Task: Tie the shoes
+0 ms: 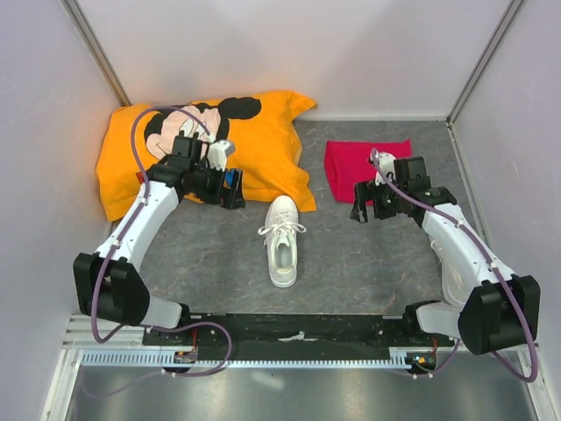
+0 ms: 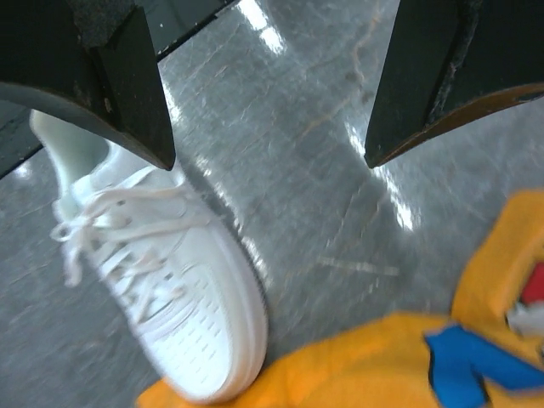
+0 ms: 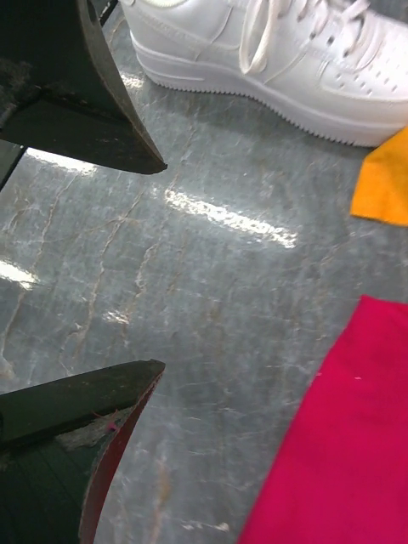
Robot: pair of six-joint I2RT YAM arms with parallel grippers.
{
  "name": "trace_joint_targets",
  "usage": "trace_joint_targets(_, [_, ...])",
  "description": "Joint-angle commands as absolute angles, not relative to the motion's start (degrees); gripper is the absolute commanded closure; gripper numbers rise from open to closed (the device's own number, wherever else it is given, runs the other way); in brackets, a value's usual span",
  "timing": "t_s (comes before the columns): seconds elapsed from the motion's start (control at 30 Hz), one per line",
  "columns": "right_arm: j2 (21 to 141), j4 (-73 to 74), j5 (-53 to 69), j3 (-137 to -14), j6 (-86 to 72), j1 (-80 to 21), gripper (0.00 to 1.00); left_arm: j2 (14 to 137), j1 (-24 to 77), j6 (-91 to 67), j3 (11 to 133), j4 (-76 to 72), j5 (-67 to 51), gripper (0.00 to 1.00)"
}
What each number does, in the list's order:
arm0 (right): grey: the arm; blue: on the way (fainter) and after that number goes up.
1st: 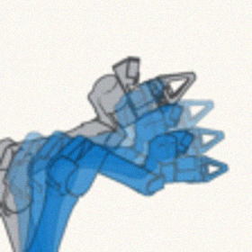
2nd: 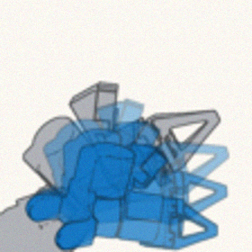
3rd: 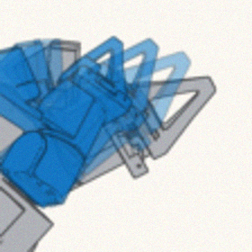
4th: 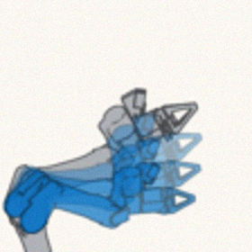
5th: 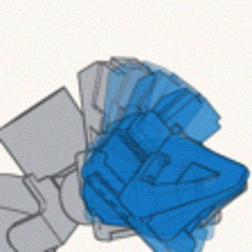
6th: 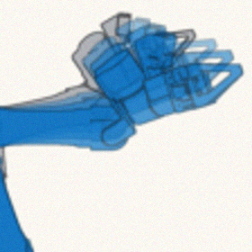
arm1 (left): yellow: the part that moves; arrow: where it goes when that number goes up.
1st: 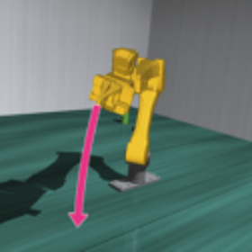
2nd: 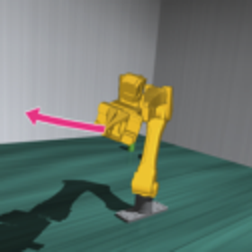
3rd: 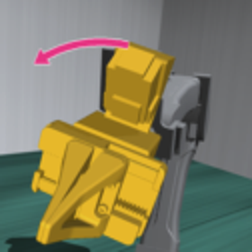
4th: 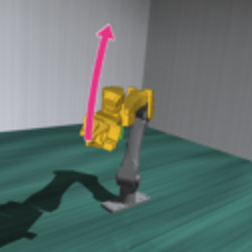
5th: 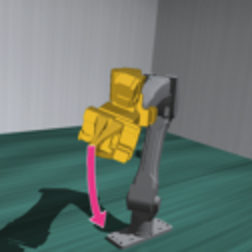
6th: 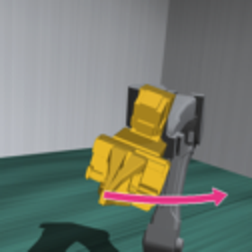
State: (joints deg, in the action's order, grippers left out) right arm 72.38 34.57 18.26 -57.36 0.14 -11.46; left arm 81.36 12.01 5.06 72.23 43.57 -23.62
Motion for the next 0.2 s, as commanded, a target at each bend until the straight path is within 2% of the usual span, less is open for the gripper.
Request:
trace_joint_targets(0.0, [69.35, 33.05, 16.52, -54.32, -2.02, -11.43, 0.02, 76.74, 12.04, 0.53, 65.93, 42.98, -17.23, 0.01])
trace_joint_targets(0.17, [68.73, 32.17, 17.67, -53.35, -2.64, -11.34, 0.02, 73.22, 12.04, -1.14, 63.37, 42.63, -13.81, 0.01])
